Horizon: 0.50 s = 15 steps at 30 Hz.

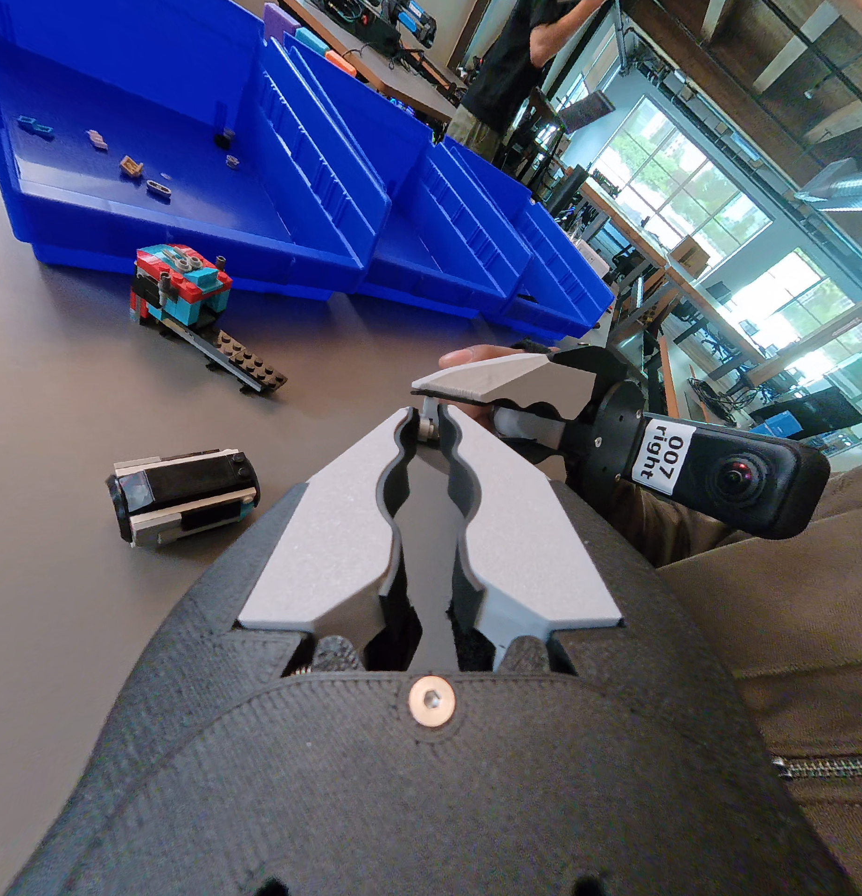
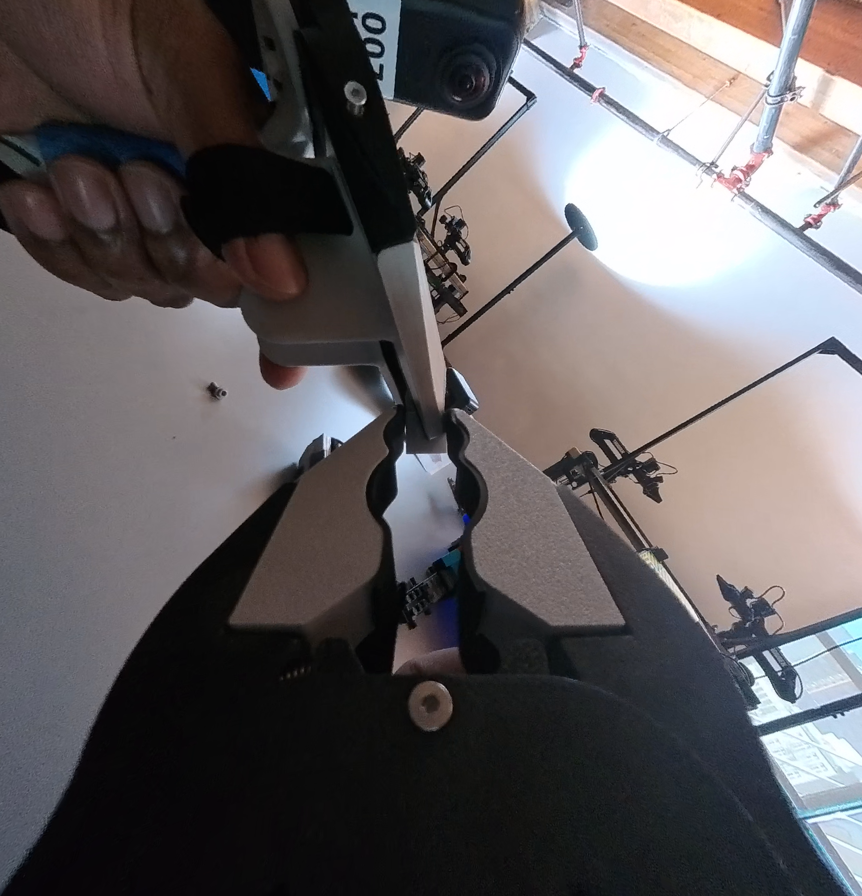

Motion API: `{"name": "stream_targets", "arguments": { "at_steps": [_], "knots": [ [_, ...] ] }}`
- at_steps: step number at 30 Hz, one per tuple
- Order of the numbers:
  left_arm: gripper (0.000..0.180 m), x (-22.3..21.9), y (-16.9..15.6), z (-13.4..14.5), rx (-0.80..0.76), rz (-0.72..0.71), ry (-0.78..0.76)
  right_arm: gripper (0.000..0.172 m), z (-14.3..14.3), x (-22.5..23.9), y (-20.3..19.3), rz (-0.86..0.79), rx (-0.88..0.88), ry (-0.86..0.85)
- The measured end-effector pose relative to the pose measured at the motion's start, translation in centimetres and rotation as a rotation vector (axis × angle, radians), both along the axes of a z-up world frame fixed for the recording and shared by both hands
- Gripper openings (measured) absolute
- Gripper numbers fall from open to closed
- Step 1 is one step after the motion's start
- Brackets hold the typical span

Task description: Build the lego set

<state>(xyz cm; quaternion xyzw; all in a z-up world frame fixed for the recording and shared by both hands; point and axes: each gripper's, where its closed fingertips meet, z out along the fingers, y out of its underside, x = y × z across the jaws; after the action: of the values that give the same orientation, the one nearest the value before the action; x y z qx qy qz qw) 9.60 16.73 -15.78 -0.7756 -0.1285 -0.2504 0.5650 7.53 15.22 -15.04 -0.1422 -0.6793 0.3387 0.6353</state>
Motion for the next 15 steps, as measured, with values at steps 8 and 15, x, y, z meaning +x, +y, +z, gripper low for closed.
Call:
{"name": "stream_targets", "arguments": {
  "at_steps": [8,15],
  "knots": [
    [0.009,0.02,0.18,0.01,-0.002,-0.014,0.000,0.018,0.02,0.00,0.20,0.002,-0.018,-0.001],
    [0.009,0.17,0.86,0.20,0.007,-0.034,-0.007,0.018,0.25,0.14,0.89,-0.013,-0.040,0.007]
  ]
}}
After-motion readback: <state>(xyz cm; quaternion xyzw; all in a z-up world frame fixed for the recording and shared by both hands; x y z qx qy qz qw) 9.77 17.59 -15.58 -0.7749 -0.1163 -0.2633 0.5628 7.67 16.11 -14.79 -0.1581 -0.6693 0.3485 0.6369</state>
